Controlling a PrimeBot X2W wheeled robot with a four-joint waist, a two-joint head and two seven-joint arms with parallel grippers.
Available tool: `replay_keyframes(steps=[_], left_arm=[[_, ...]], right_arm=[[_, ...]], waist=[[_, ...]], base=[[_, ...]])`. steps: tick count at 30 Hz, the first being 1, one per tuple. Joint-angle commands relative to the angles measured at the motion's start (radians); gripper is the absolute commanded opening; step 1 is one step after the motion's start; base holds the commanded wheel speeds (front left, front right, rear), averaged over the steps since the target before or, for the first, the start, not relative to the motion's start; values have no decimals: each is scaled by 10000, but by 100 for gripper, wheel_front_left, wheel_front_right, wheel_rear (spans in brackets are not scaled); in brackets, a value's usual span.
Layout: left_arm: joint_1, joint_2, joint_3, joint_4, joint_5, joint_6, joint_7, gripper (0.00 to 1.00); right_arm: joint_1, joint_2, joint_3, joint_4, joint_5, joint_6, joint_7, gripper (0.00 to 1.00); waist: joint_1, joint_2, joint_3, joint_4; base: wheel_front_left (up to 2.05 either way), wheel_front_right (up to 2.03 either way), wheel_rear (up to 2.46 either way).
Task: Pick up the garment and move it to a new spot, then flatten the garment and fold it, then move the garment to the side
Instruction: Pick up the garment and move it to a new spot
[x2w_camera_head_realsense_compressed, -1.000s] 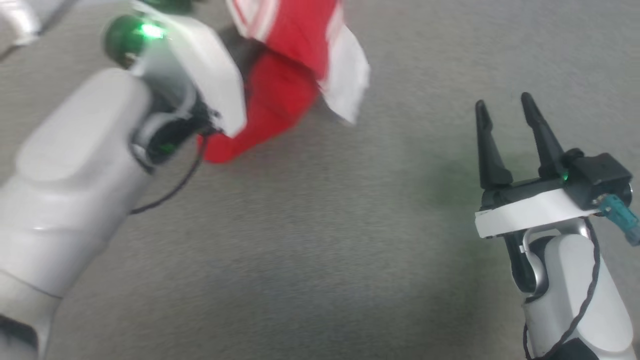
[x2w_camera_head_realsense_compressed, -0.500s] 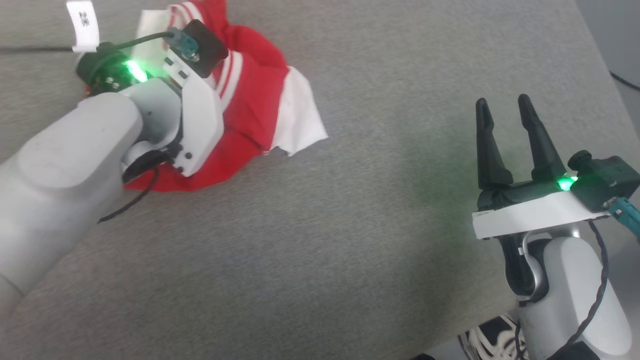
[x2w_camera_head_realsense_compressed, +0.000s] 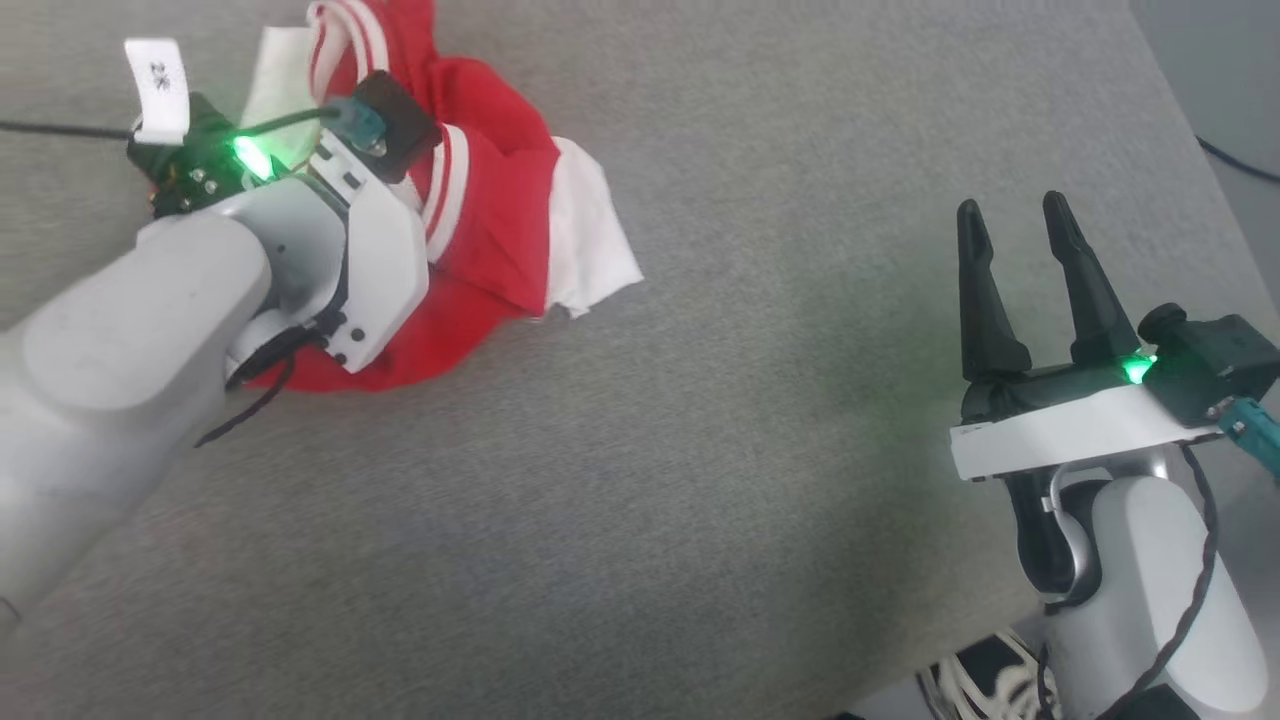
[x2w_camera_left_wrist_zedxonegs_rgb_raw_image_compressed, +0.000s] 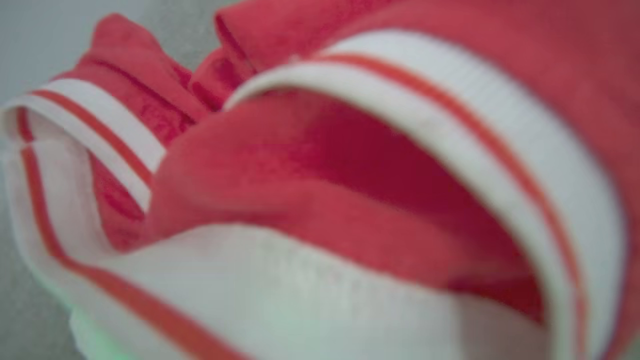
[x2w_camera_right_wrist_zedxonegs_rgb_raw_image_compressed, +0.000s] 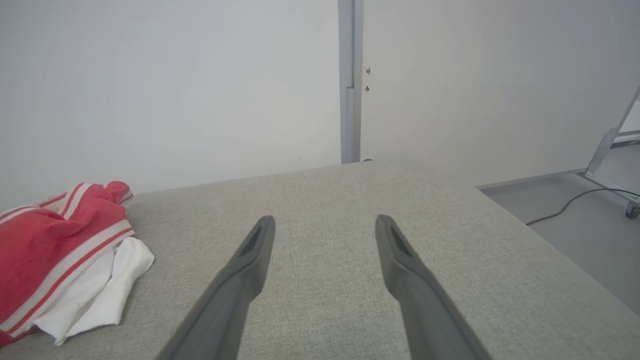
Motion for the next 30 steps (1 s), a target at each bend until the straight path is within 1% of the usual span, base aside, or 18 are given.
replay_keyframes(steps=[1, 6, 11, 15, 19, 23, 24, 26, 27, 30], left_arm=[[614, 204, -323, 332, -10, 16, -74, 100], [616, -279, -158, 401, -761, 16, -1781, 100], [1314, -533, -142, 611, -1308, 16, -2938, 100], [2241, -789, 229, 1089, -1993, 35, -4085, 100], [3612, -1045, 745, 1596, -2685, 70, -5183, 100], [4893, -1187, 1398, 1746, -3024, 67, -5484, 100], [5105, -1229, 1698, 1696, -3005, 103, -5504, 100], [5640, -1288, 2379, 1481, -2671, 195, -5493, 100], [5640, -1288, 2379, 1481, -2671, 195, -5493, 100], [6613, -1231, 3597, 1111, -2083, 360, -5497, 100]], right_arm=[[73, 16, -7, 31, -131, 4, -12, 100], [198, 8, -105, 274, -729, 4, -12, 100], [473, 10, -240, 509, -1342, 4, -12, 100], [859, -17, -539, 682, -1833, 3, -12, 100], [1379, -155, -844, 859, -1967, 3, -10, 100], [1931, -416, -1238, 987, -1856, 3, -12, 100], [2089, -475, -1385, 983, -1814, 3, -12, 100], [2444, -577, -1649, 972, -1744, 3, -12, 100], [2444, -577, -1649, 972, -1744, 3, -12, 100], [2913, -690, -1942, 946, -1657, 3, -12, 100]], waist=[[0, 0, -430, 410], [0, 0, -1343, 1209], [0, 0, -2285, 1985], [0, 0, -2945, 2669], [0, 0, -3632, 3345], [0, 0, -4162, 4150], [0, 0, -4263, 4370], [0, 0, -4456, 4774], [0, 0, -4456, 4774], [0, 0, -4693, 5257]], base=[[0, 0, 0], [0, 0, 0], [0, 0, 0], [0, 0, 0], [0, 0, 0], [0, 0, 0], [0, 0, 0], [0, 0, 0], [0, 0, 0], [0, 0, 0]])
